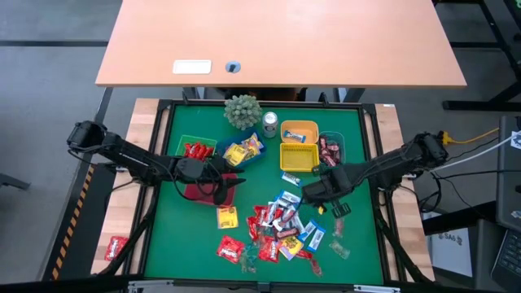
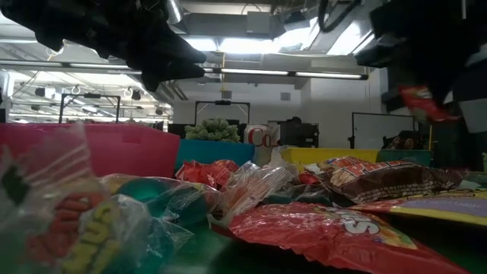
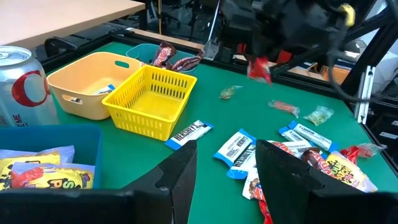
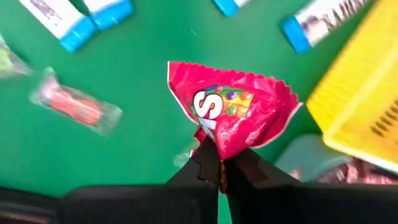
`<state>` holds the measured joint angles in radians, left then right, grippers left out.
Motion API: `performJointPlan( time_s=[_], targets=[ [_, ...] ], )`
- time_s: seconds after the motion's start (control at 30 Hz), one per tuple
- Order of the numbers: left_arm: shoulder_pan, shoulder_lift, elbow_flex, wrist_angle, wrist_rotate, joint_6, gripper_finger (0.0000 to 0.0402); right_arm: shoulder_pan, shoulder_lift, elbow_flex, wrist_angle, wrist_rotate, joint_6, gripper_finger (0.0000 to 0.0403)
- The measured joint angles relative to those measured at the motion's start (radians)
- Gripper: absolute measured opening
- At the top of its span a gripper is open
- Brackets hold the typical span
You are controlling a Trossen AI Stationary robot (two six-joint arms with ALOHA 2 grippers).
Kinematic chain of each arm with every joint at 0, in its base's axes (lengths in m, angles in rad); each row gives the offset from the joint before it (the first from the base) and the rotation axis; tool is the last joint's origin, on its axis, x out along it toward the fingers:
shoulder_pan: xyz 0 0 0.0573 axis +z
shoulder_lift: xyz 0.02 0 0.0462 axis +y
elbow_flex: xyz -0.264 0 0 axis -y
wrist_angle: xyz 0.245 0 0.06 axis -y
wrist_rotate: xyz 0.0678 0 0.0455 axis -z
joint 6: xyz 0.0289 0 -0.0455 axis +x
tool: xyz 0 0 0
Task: Sort candy
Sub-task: Put the red chocolate bar into the green bin
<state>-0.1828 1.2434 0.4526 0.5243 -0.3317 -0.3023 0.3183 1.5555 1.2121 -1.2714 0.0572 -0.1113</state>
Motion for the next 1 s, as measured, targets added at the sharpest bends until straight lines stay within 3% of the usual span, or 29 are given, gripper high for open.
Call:
performJointPlan(
  time_s=[0.57,0.87,1.0],
  targets=[
    [0.000,0.000,0.000,-0.016,0.000,0.000,0.0151,-0.503,-0.095,0.000,-0.040,0.006,-0.223,0.0009],
    [0.000,0.000,0.000,-0.016,-0.004,0.000,0.0151,-0.618,-0.095,0.000,0.179,0.001,-0.321,0.0009],
    [0.000,0.000,0.000,-0.015,-0.049,0.000,0.0151,-0.635,-0.095,0.000,0.275,-0.052,-0.324,0.0009]
  ],
)
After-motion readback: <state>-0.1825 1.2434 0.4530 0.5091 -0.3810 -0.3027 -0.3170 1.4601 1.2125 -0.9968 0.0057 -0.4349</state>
